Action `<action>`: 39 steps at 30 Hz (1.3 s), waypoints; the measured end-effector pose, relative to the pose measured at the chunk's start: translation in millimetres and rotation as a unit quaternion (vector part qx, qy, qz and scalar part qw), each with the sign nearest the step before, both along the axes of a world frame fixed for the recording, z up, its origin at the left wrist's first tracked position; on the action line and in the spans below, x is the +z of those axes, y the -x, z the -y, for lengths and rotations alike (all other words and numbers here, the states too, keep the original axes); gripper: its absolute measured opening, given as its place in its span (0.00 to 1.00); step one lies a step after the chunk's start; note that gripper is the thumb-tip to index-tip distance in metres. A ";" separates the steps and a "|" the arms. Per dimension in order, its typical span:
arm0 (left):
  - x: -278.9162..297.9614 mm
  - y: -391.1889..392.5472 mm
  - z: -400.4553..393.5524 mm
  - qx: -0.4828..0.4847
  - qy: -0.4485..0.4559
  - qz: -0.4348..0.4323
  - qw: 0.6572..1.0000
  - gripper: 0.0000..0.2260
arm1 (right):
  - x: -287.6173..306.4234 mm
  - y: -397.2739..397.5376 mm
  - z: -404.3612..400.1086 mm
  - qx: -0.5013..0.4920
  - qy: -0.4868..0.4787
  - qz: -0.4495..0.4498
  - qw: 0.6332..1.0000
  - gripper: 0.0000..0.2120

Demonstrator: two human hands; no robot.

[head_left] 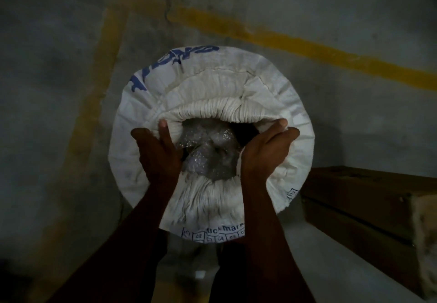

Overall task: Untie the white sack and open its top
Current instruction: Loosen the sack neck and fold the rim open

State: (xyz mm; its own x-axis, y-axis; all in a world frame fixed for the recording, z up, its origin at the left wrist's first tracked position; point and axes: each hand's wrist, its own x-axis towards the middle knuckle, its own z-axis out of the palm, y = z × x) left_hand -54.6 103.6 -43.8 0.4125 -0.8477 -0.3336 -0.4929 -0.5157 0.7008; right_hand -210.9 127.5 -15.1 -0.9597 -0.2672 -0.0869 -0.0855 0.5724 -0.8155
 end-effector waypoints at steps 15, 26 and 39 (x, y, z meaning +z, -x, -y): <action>34.3 -49.8 -15.9 -0.039 -0.020 -0.157 0.987 0.12 | 10.3 18.9 -50.8 -0.123 0.006 0.428 0.895 0.48; 26.7 0.2 -91.9 0.180 -0.115 0.011 0.977 0.37 | 19.7 -57.3 -82.3 -0.002 -0.201 0.166 0.965 0.25; 29.1 -17.2 -79.7 0.189 -0.066 -0.196 0.960 0.24 | -7.0 -26.3 -106.3 -0.053 -0.039 0.256 0.964 0.35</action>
State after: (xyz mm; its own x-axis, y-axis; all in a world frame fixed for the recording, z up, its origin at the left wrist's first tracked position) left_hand -37.4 183.3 -14.7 0.5034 -0.6015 -0.6203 0.0358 -0.7028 0.7105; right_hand -184.6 233.8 -22.0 -0.8067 -0.1440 -0.5731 0.3795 0.6172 -0.6892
